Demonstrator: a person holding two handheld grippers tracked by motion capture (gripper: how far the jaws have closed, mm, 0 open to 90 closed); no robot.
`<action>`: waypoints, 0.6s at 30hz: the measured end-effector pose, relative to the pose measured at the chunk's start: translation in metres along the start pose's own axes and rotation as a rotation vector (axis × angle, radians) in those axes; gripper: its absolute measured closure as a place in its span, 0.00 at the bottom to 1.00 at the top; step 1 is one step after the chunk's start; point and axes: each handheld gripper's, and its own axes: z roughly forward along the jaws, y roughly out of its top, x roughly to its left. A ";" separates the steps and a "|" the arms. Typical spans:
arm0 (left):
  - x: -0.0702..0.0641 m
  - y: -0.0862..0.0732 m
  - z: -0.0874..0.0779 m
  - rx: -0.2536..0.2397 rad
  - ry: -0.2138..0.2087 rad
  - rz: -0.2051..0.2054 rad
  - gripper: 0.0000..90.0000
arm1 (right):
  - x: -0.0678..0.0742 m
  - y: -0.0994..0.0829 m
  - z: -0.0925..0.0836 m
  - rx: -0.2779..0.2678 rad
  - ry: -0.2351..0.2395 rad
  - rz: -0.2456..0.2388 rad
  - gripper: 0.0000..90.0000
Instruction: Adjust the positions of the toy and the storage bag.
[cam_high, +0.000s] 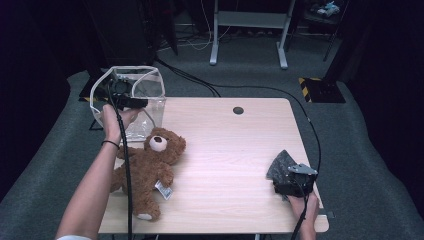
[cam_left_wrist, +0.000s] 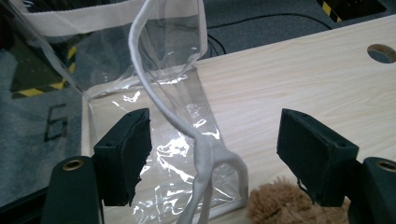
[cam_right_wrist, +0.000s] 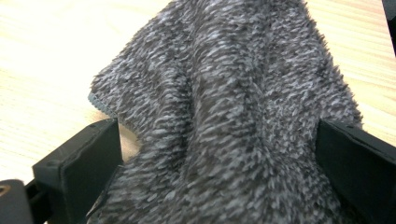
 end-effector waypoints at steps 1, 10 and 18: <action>0.000 0.001 0.002 0.001 0.009 0.003 0.30 | 0.000 0.000 0.000 0.000 0.000 0.000 0.01; 0.007 0.003 0.020 0.051 0.042 -0.008 0.52 | 0.000 0.000 0.000 0.000 0.000 0.000 0.01; 0.010 0.001 0.027 0.018 -0.021 0.005 0.86 | 0.000 0.000 0.000 -0.001 0.000 0.000 0.01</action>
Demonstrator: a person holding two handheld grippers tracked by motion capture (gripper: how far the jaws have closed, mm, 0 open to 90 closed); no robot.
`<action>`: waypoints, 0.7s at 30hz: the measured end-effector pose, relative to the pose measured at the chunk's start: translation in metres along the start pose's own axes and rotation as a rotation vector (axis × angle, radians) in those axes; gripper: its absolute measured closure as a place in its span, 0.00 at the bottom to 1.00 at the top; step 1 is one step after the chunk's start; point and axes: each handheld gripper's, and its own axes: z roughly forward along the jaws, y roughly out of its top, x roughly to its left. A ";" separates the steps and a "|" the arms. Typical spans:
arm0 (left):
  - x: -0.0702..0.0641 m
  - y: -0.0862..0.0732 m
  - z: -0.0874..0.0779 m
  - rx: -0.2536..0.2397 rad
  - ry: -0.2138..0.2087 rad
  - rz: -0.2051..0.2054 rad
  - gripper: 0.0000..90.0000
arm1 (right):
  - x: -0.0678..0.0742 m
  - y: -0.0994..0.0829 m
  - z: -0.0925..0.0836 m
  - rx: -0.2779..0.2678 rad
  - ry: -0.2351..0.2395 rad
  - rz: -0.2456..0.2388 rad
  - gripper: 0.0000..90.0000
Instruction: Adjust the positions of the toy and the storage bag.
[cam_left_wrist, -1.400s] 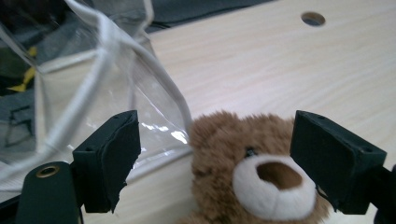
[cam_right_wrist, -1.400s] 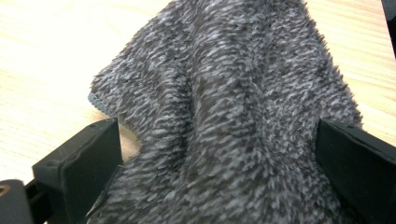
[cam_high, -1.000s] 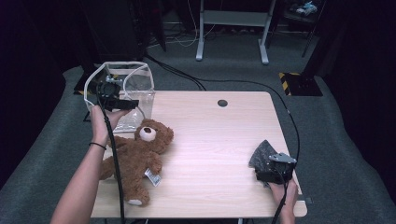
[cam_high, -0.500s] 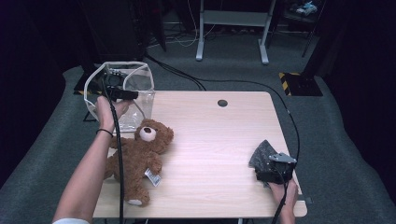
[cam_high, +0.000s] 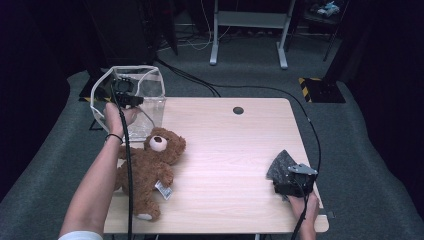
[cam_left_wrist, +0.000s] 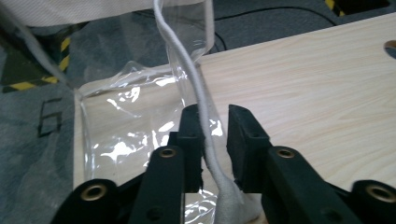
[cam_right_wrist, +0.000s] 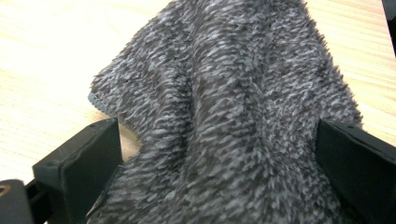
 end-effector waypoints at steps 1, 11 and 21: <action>-0.001 0.000 0.000 -0.006 -0.002 0.000 0.87 | 0.000 0.000 0.000 0.000 0.000 0.000 0.01; -0.008 0.003 0.004 -0.047 -0.035 0.028 0.96 | 0.000 0.000 0.000 0.000 0.000 0.000 0.01; -0.025 0.007 0.009 -0.075 -0.098 0.059 0.96 | 0.000 0.000 0.000 0.000 -0.001 0.000 0.01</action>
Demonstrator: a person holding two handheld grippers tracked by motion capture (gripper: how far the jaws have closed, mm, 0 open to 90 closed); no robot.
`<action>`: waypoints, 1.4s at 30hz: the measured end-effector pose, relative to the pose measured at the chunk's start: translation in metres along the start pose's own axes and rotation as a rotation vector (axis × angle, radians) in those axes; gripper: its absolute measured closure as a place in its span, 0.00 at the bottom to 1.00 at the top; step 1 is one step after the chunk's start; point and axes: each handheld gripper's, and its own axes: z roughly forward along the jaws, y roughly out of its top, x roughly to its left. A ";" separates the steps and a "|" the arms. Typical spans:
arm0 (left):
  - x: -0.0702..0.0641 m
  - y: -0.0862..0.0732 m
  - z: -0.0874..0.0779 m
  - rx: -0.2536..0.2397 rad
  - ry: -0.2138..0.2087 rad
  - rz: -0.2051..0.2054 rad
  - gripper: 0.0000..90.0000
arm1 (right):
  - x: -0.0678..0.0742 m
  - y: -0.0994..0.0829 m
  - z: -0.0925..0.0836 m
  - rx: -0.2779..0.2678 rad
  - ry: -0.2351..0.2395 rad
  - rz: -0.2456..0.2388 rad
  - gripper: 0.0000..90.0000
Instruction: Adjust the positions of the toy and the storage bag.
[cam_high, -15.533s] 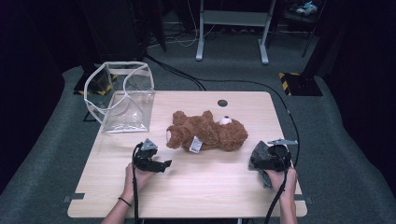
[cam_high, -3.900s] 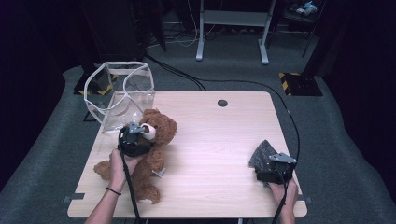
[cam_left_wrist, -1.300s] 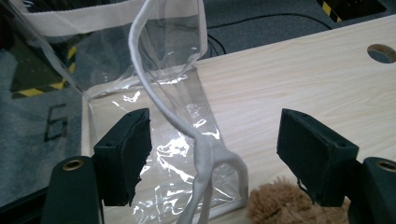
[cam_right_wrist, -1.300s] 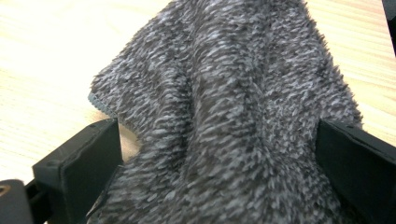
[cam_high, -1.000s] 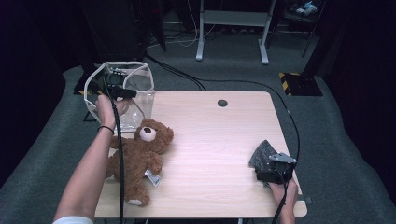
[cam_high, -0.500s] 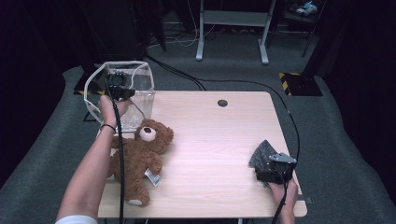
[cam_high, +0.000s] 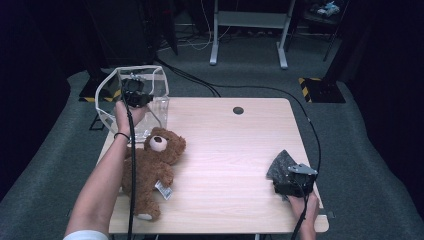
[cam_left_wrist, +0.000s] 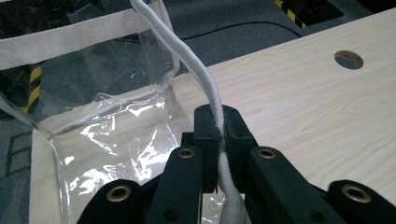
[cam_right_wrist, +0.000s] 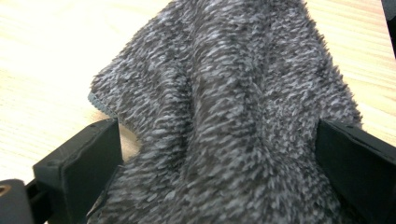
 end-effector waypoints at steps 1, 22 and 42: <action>-0.005 0.002 0.002 -0.006 -0.006 0.014 0.96 | 0.000 0.000 0.000 0.000 0.000 0.001 0.01; -0.039 0.012 0.013 -0.009 -0.119 0.129 0.96 | 0.000 0.000 0.000 -0.001 -0.002 -0.001 0.01; -0.078 0.024 0.026 -0.018 -0.212 0.202 0.96 | 0.000 0.000 0.000 0.000 -0.003 -0.001 0.01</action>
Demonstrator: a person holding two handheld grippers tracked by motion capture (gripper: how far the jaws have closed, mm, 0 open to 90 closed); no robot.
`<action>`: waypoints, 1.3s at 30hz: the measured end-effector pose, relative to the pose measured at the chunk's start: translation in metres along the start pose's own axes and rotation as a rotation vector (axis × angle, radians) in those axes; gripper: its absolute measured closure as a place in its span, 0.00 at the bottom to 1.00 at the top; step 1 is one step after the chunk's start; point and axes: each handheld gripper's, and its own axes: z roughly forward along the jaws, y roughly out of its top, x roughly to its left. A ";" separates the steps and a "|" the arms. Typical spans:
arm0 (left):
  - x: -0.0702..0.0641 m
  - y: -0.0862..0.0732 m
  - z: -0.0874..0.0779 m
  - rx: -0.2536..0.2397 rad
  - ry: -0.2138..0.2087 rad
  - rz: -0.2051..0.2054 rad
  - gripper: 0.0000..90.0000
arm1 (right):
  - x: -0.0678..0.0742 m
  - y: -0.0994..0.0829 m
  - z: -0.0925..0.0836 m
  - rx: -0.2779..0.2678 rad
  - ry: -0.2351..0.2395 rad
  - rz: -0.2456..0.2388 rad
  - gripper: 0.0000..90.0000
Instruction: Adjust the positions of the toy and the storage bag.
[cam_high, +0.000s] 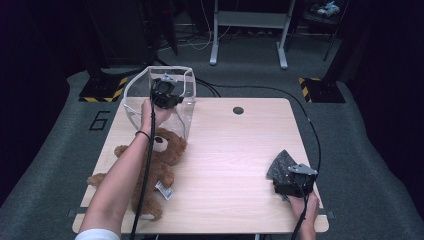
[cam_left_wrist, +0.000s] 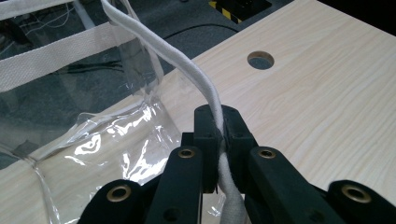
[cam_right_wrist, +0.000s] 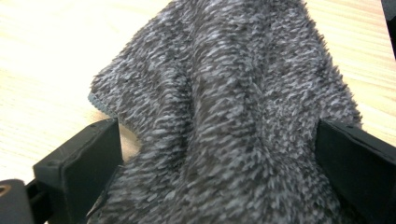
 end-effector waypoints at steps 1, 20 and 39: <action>-0.002 0.001 0.001 0.001 -0.005 0.008 0.96 | 0.000 0.000 0.000 0.000 0.000 0.000 0.01; -0.042 0.014 0.016 -0.010 -0.118 0.090 0.96 | 0.000 0.000 0.000 0.000 0.003 0.001 0.01; -0.074 0.017 0.019 -0.033 -0.214 0.158 0.96 | 0.000 0.000 0.000 -0.001 0.002 0.002 0.01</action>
